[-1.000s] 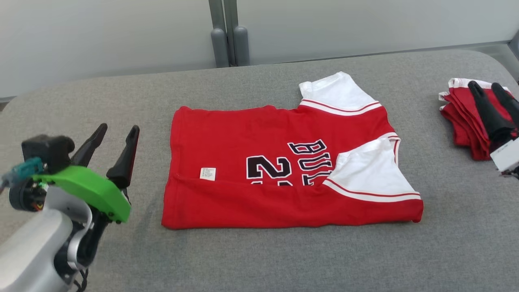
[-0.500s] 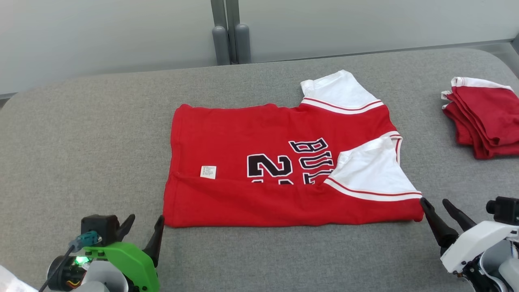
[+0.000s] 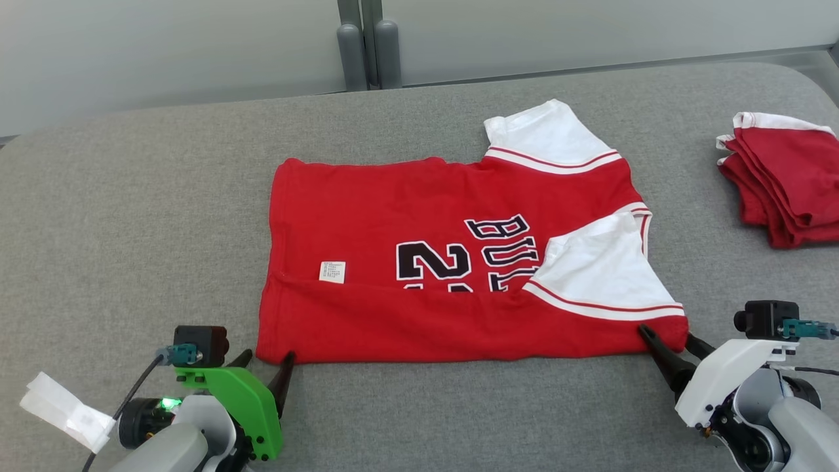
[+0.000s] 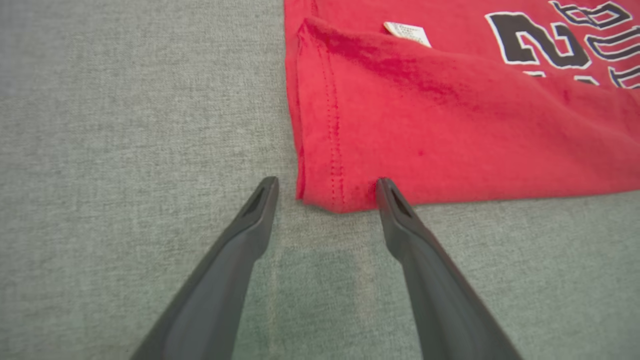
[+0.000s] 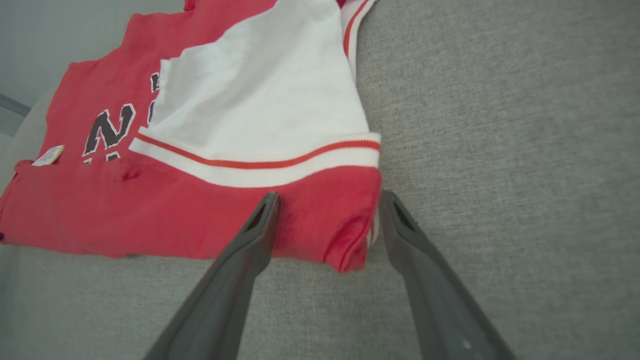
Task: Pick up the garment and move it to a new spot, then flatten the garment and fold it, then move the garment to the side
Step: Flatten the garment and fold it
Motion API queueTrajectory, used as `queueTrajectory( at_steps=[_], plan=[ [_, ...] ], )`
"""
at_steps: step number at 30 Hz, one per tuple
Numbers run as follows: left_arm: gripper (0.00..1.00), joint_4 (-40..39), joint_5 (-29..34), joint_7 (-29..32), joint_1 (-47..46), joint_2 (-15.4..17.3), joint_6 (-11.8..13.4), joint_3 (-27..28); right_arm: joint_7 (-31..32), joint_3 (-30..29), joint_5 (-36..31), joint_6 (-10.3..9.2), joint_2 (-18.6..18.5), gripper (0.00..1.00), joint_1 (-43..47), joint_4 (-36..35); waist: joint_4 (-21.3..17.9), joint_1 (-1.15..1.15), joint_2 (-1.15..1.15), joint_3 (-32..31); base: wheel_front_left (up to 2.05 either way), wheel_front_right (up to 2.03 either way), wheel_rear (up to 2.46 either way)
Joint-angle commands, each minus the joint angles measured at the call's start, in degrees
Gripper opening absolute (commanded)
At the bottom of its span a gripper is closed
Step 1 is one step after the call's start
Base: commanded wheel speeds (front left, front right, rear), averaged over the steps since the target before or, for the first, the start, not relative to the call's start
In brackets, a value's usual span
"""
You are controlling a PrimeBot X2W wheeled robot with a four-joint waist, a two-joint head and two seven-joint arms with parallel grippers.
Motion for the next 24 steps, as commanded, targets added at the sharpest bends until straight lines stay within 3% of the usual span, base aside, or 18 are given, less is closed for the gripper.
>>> queueTrajectory(
  at_steps=[1, 2, 3, 4, 5, 6, 14, 24],
  plan=[
    [1.00, 1.00, -0.34, 0.18, -0.98, -0.65, -0.56, 0.06, 0.33, 0.09, -0.06, 0.00, 0.19, 0.84, -0.01, -0.03, -0.07, 0.00, 0.00, -0.01, 0.00, 0.00, 0.00],
    [0.81, 1.98, -0.52, 0.45, -1.09, -0.95, -1.00, -0.04, 0.46, 0.12, -0.07, 0.00, 0.25, 0.56, 0.09, -0.15, -0.14, 0.00, 0.00, -0.03, 0.00, 0.00, 0.00],
    [0.51, 2.72, -0.77, 0.47, -1.20, -1.25, -1.41, -0.02, 0.64, 0.14, -0.09, 0.00, 0.27, 0.43, 0.18, -0.20, -0.18, 0.00, 0.00, -0.04, 0.00, 0.00, 0.00],
    [0.36, 3.49, -0.86, 0.26, -1.34, -1.61, -1.81, 0.06, 0.75, 0.18, -0.06, 0.00, 0.34, 0.33, 0.20, -0.30, -0.21, 0.00, 0.00, -0.02, 0.00, 0.00, 0.00],
    [0.22, 4.07, -0.97, -0.11, -1.46, -1.94, -2.18, 0.20, 0.79, 0.16, 0.07, 0.00, 0.38, 0.09, 0.20, -0.36, -0.21, 0.00, 0.00, -0.02, 0.00, 0.00, 0.00],
    [0.00, 4.77, -1.13, -0.32, -1.54, -2.32, -2.61, 0.23, 0.79, 0.12, 0.17, 0.00, 0.37, 0.00, 0.22, -0.41, -0.18, 0.00, 0.00, -0.04, 0.00, 0.00, 0.00],
    [0.00, 7.50, -1.26, -1.16, -1.36, -2.31, -5.16, -0.09, 1.45, -0.07, 0.92, -0.01, -1.11, 0.00, 0.95, -1.39, 0.18, 0.00, 0.00, -0.91, 0.00, 0.00, 0.00],
    [0.00, 1.35, -0.82, -0.26, 4.45, 1.93, -3.30, -1.83, 9.03, 1.08, 2.50, -0.03, -5.27, 0.00, 7.55, -6.80, 0.38, 0.00, 0.00, -4.74, 0.00, 0.00, 0.00]
  ],
)
